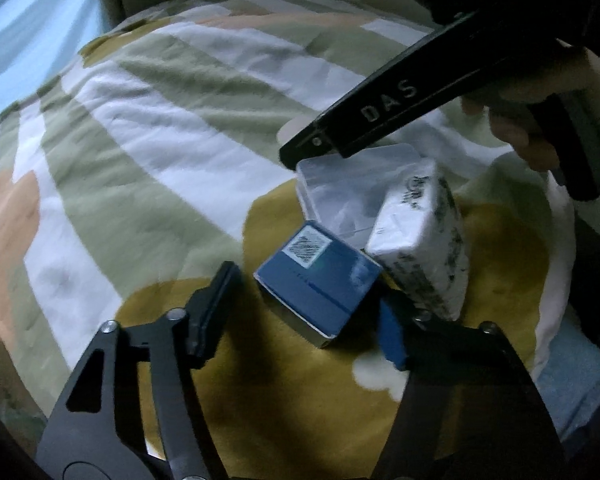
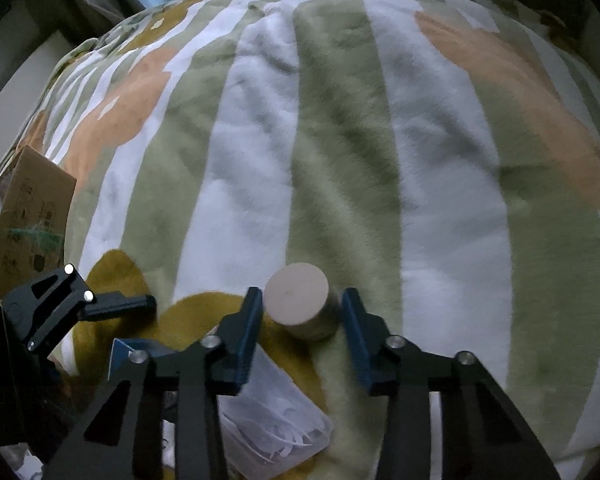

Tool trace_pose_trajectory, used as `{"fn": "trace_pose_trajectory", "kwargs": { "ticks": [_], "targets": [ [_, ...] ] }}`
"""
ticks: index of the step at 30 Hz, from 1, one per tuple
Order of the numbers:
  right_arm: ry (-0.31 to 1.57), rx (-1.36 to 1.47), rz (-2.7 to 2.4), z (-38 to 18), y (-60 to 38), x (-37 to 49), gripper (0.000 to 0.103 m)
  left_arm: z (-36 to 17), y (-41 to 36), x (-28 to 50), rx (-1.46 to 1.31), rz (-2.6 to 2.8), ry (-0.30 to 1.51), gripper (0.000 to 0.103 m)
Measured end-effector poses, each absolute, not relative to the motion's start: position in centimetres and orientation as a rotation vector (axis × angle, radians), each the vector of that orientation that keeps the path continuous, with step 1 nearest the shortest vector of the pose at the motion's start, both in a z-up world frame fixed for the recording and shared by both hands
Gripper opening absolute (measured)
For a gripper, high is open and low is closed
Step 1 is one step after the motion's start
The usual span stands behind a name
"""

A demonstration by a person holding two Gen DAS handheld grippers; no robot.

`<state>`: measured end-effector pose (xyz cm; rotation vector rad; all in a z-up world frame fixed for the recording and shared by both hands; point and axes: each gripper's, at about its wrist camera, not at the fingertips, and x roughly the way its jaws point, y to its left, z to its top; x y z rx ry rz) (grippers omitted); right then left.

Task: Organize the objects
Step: 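Grasp the small blue box with left tool while right tool grasps wooden cylinder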

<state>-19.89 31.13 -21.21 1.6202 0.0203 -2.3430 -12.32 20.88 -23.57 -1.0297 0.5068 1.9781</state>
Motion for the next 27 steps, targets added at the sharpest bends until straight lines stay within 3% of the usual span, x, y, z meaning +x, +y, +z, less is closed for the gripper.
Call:
{"fn": "trace_pose_trajectory", "kwargs": {
  "ticks": [5, 27],
  "targets": [
    [0.018, 1.611, -2.351, -21.2, 31.3, -19.8, 0.036, -23.5, 21.1, -11.9, -1.012, 1.955, 0.521, 0.045],
    [-0.005, 1.504, -2.397, -17.3, 29.7, -18.4, 0.035, -20.1, 17.4, -10.3, -1.0, 2.046, 0.479, 0.044]
  ]
}}
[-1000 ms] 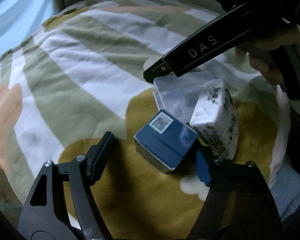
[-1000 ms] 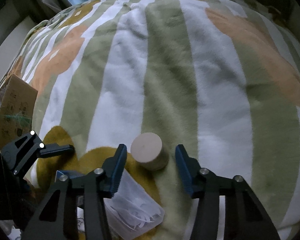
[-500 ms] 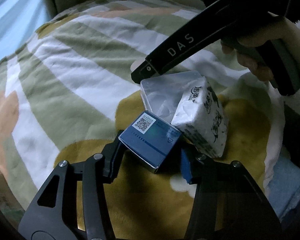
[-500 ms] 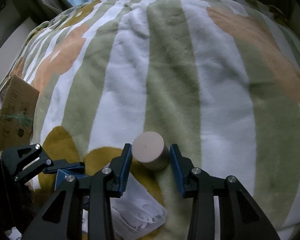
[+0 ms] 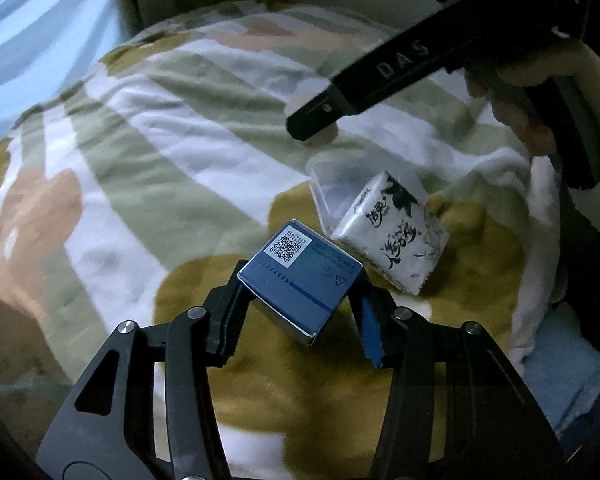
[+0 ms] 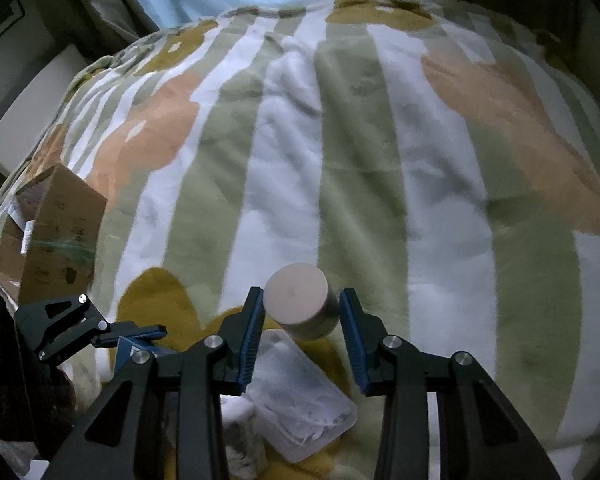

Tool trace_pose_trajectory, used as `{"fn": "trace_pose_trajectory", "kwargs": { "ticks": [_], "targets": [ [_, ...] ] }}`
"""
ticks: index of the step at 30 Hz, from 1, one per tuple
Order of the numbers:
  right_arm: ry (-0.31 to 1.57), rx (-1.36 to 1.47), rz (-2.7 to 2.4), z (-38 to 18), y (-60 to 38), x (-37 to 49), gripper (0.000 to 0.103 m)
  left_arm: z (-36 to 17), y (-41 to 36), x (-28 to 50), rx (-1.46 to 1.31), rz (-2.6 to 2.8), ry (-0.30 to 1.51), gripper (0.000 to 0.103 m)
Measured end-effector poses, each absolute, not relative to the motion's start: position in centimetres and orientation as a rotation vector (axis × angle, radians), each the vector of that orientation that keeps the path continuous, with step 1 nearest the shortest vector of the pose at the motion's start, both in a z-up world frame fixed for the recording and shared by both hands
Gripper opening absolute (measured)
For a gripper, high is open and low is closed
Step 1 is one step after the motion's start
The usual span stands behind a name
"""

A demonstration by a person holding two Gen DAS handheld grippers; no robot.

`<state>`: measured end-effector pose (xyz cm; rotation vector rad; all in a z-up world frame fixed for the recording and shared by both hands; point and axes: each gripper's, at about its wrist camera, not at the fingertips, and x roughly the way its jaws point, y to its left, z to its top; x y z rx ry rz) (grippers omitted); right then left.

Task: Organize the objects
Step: 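Grasp the small blue box with left tool while right tool grasps wooden cylinder, then carry the blue box and wooden cylinder over the cardboard box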

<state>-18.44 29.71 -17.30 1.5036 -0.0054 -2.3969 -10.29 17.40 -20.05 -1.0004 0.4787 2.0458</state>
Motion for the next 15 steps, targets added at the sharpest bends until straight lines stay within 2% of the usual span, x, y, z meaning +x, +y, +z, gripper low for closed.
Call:
{"fn": "trace_pose_trajectory", "kwargs": {
  "ticks": [15],
  "targets": [
    [0.061, 1.33, -2.455, -9.8, 25.5, -14.8, 0.035, -11.1, 11.1, -8.3, -0.9, 2.249, 0.376, 0.044]
  ]
}}
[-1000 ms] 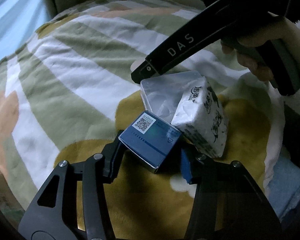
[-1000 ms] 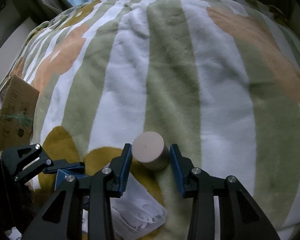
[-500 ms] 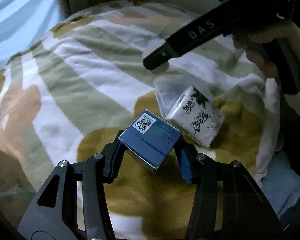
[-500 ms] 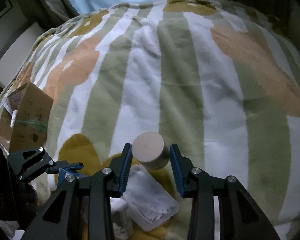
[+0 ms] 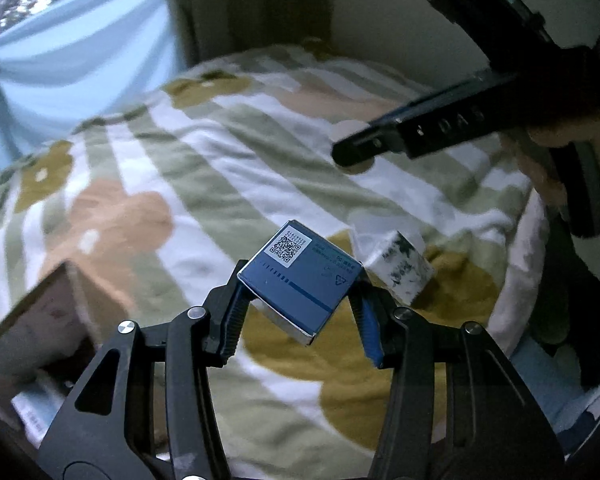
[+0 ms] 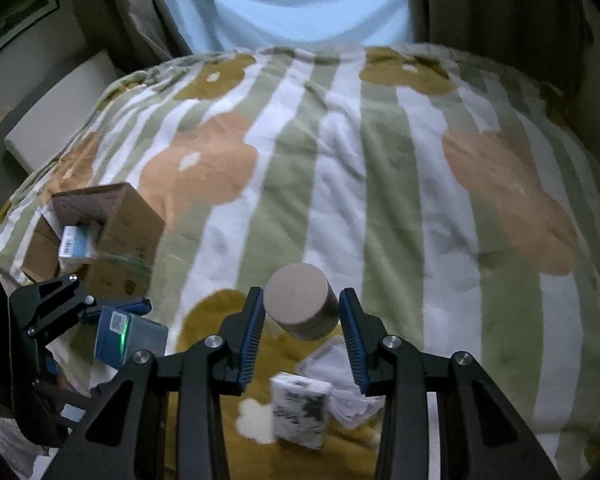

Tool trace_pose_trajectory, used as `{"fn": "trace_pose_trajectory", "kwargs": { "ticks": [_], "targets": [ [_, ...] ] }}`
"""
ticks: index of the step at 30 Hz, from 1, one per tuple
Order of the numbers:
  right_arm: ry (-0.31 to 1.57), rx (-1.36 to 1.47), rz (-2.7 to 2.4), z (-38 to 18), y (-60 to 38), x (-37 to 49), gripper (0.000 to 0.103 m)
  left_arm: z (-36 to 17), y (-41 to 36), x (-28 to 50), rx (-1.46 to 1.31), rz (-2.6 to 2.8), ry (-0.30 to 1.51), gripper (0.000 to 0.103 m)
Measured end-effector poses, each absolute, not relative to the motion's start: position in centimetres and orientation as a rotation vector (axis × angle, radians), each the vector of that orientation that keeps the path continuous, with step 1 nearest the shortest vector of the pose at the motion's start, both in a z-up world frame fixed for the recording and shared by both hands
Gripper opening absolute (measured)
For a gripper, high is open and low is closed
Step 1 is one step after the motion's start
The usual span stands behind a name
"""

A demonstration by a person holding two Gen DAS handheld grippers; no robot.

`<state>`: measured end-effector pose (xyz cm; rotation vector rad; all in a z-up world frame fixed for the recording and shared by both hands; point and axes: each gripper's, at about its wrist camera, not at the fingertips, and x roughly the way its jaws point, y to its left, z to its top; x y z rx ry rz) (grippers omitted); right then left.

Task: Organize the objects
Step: 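Carry the blue box and wooden cylinder over the cardboard box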

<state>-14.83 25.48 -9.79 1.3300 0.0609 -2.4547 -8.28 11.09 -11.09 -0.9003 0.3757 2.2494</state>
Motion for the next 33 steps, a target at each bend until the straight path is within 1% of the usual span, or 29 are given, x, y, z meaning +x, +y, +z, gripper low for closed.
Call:
{"fn": "trace_pose_trajectory", "kwargs": {
  "ticks": [9, 16, 20, 25, 29, 33],
  "targets": [
    [0.121, 1.177, -2.416, -5.1, 18.5, -13.3, 0.035, -6.6, 2.8, -8.1, -0.892, 2.436, 0.263, 0.044],
    [0.162, 1.082, -2.331, -3.5, 10.8, -12.5, 0.035, -5.4, -5.1, -8.5, -0.927, 2.582, 0.188, 0.044],
    [0.156, 1.073, -2.272, -4.1, 6.6, -12.3, 0.035, -5.8, -9.7, -9.5, -0.989, 2.63, 0.103, 0.044],
    [0.146, 1.089, -2.176, -6.2, 1.1, -12.5, 0.035, -7.2, -14.8, -10.5, -1.06, 2.69, 0.059, 0.044],
    [0.204, 1.124, -2.131, -8.4, -3.0, -12.6, 0.035, -8.8, -17.9, -11.2, -1.114, 2.724, 0.043, 0.044],
    [0.222, 1.165, -2.1, -10.4, -5.3, -12.9, 0.035, -10.3, -20.2, -11.5, -1.166, 2.737, 0.039, 0.044]
  ]
}}
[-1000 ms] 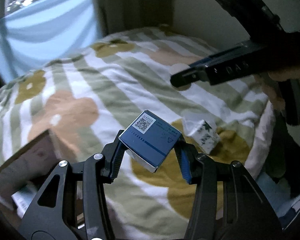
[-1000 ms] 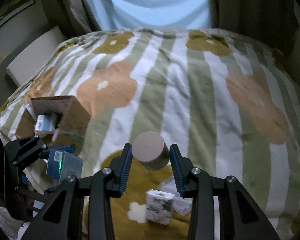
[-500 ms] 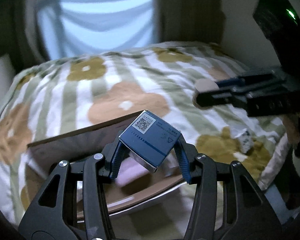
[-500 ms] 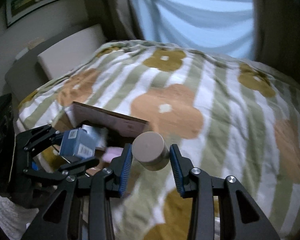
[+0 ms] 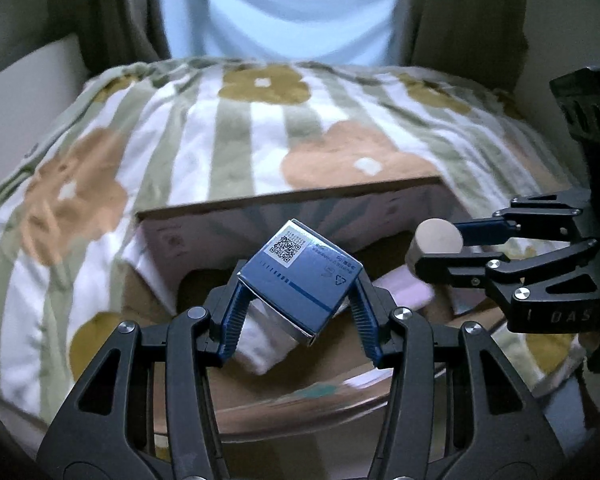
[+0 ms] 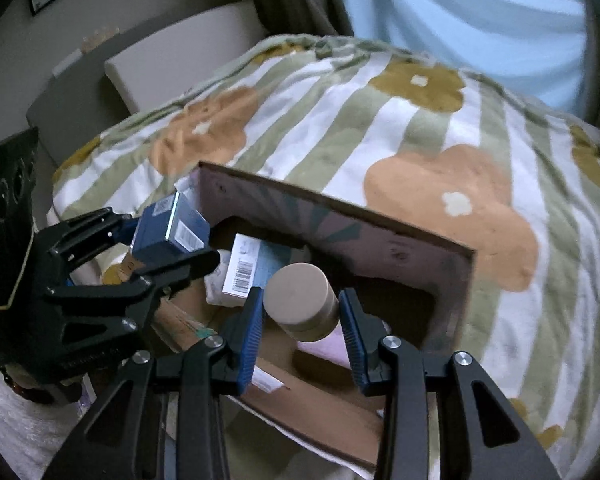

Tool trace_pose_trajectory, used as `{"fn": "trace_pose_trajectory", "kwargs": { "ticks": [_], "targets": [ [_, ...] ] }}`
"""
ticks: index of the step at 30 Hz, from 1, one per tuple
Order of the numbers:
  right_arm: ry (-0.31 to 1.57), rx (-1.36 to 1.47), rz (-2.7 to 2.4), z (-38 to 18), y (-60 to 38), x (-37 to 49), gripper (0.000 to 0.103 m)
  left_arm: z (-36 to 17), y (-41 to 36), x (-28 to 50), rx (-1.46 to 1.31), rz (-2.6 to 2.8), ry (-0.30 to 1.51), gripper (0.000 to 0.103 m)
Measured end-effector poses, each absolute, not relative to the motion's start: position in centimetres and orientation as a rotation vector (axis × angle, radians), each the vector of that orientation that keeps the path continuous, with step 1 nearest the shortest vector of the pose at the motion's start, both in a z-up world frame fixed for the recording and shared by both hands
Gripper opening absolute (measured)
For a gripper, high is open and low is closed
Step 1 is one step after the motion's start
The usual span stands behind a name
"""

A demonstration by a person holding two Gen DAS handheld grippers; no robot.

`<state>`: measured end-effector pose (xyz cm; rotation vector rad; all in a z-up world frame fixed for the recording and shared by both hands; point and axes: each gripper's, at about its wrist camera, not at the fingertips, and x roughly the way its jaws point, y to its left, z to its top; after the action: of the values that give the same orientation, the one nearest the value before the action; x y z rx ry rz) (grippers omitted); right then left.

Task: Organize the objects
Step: 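Carry the blue box and wooden cylinder over the cardboard box, then open both tools to drop the blue box and cylinder inside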

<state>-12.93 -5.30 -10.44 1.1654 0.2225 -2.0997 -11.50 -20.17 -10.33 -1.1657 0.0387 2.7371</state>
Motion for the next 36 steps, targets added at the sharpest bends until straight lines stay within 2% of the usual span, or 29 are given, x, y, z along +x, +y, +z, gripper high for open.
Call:
{"fn": "trace_pose_trajectory", "kwargs": {
  "ticks": [7, 19, 20, 21, 22, 23, 24, 26, 29, 36],
  "targets": [
    [0.257, 1.206, -2.081, -12.8, -7.2, -13.0, 0.035, -12.3, -21.9, -11.9, -1.218, 2.735, 0.023, 0.044],
    [0.318, 1.216, -2.101, -13.0, -7.9, -12.9, 0.035, -12.8, -21.7, -12.3, -1.272, 2.737, 0.014, 0.046],
    [0.321, 1.217, -2.102, -12.9, -7.8, -12.9, 0.035, -12.8, -21.7, -12.4, -1.285, 2.735, 0.003, 0.049],
    [0.325, 1.217, -2.104, -12.9, -7.7, -12.9, 0.035, -12.8, -21.8, -12.6, -1.297, 2.738, -0.009, 0.068],
    [0.327, 1.218, -2.103, -12.9, -7.7, -12.8, 0.037, -12.8, -21.9, -12.7, -1.305, 2.748, -0.019, 0.097],
    [0.329, 1.216, -2.11, -12.9, -7.6, -12.8, 0.045, -12.5, -22.1, -12.6, -1.3, 2.79, -0.017, 0.103],
    [0.33, 1.21, -2.121, -12.8, -7.5, -12.7, 0.053, -12.3, -22.3, -12.5, -1.281, 2.81, -0.018, 0.103],
    [0.346, 1.204, -2.133, -12.8, -7.2, -12.6, 0.088, -12.0, -22.4, -12.3, -1.263, 2.776, -0.052, 0.103],
    [0.377, 1.205, -2.128, -13.0, -6.9, -12.3, 0.098, -11.7, -22.0, -12.2, -1.271, 2.799, 0.009, 0.103],
    [0.424, 1.197, -2.14, -13.7, -6.7, -11.5, 0.1, -11.5, -21.5, -12.0, -1.279, 2.802, 0.027, 0.103]
  ]
}}
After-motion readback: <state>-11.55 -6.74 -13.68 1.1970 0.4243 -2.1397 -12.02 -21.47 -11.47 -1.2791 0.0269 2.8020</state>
